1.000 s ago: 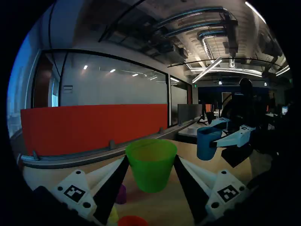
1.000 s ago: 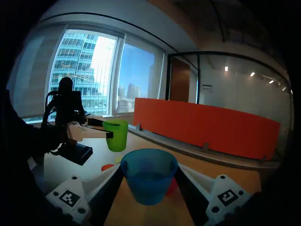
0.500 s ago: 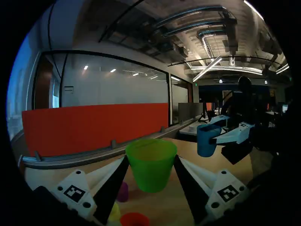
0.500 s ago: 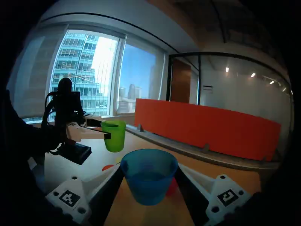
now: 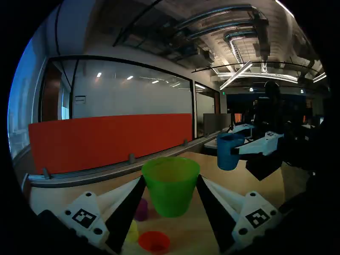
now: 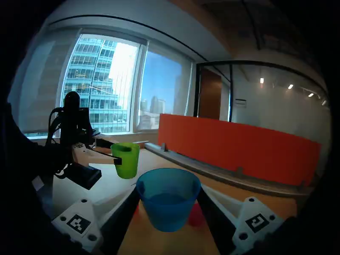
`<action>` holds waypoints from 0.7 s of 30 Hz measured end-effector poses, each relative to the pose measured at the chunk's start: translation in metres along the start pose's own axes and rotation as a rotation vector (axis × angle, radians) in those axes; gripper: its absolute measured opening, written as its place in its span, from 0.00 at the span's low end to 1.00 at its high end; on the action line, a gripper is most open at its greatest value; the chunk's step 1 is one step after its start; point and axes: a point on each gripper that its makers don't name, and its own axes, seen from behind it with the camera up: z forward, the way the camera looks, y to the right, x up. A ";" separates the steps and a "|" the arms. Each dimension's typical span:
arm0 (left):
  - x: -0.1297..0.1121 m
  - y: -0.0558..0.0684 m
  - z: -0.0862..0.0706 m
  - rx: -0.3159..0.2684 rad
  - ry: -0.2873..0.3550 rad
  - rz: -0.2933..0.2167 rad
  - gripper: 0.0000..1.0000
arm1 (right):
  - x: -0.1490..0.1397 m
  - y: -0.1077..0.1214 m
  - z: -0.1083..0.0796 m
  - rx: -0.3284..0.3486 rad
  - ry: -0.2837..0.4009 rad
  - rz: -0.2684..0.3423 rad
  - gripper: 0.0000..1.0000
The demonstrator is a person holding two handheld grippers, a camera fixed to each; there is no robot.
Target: Pour water
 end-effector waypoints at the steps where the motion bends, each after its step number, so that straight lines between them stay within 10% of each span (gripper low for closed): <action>1: -0.001 0.000 -0.002 0.002 -0.002 0.000 0.85 | 0.001 -0.001 0.002 0.004 0.001 -0.002 0.91; 21: -0.009 -0.013 -0.035 0.031 -0.022 -0.001 0.85 | 0.025 -0.026 0.035 0.089 0.018 -0.088 0.91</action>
